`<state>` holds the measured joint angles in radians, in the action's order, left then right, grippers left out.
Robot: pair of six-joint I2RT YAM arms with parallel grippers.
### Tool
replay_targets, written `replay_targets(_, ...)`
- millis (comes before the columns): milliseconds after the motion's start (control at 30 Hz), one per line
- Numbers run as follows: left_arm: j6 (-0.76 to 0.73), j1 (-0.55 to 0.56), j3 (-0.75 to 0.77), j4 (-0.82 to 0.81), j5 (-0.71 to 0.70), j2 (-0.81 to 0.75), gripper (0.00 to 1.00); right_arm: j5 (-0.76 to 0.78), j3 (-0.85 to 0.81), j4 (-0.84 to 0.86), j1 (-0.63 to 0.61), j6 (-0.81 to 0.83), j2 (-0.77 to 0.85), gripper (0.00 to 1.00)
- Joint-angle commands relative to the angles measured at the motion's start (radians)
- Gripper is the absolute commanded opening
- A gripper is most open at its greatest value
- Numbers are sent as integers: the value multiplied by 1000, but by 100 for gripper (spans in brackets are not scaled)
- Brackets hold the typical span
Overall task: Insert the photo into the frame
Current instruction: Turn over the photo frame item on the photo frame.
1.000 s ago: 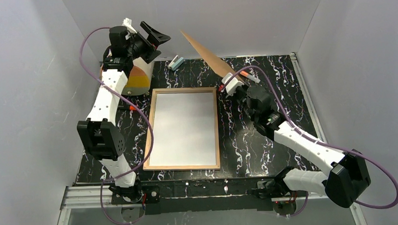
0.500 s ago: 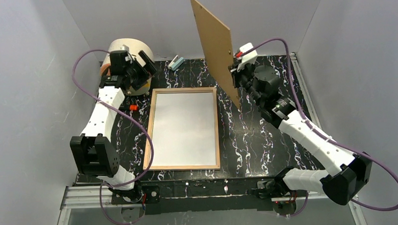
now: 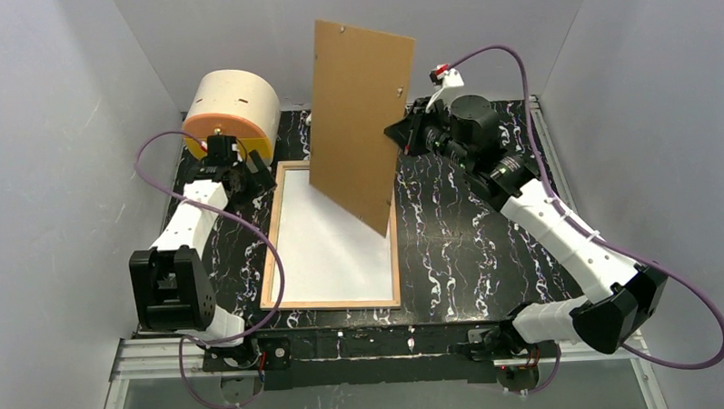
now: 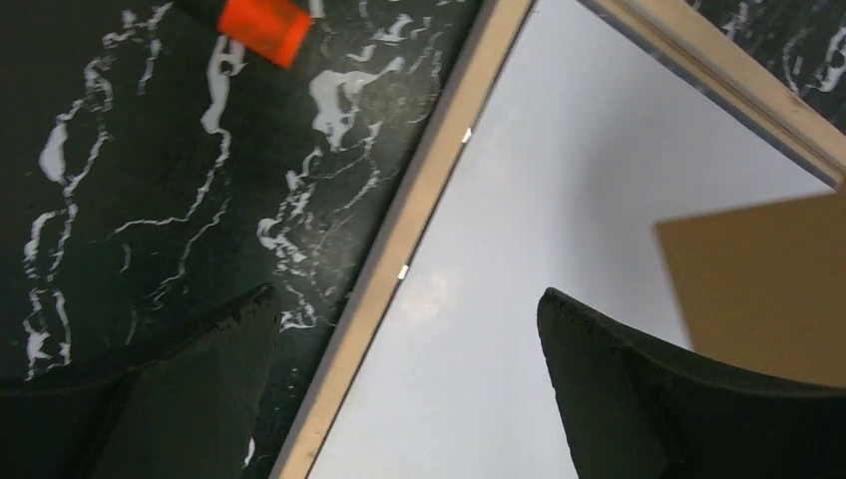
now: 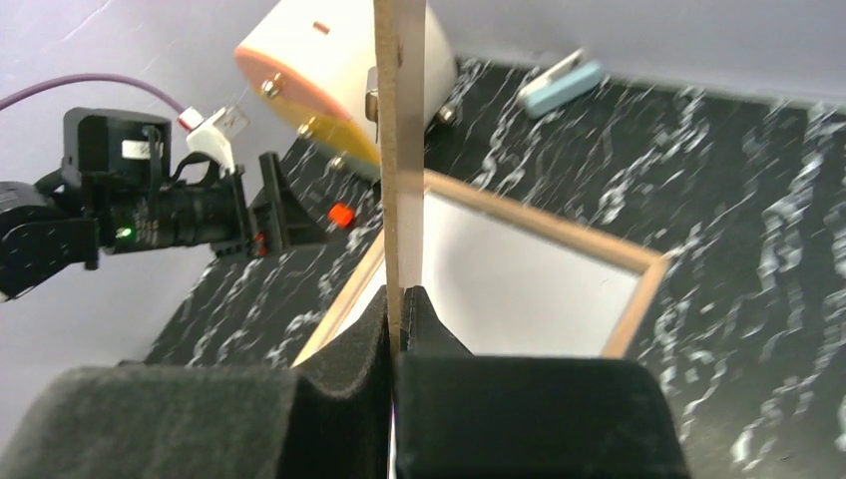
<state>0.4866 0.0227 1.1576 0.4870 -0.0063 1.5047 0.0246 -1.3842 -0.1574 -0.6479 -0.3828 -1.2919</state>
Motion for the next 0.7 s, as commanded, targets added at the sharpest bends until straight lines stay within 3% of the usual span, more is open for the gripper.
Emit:
replay_targets(0, -23, -70, -75, -10, -63, -71, 98, -145, -34, 35, 16, -275, -2, 1)
replay_targets(167, -26, -88, -118, -46, -2, -26, 97, -368, -88, -202, 117, -455, -93, 1)
replay_targets(500, 2, -88, -214, -141, 180, 53, 54, -605, -45, -322, 247, -518, -106, 1)
replay_targets(667, 25, -89, -246, -139, 161, 86, 48, -650, -39, -346, 280, -484, -111, 1)
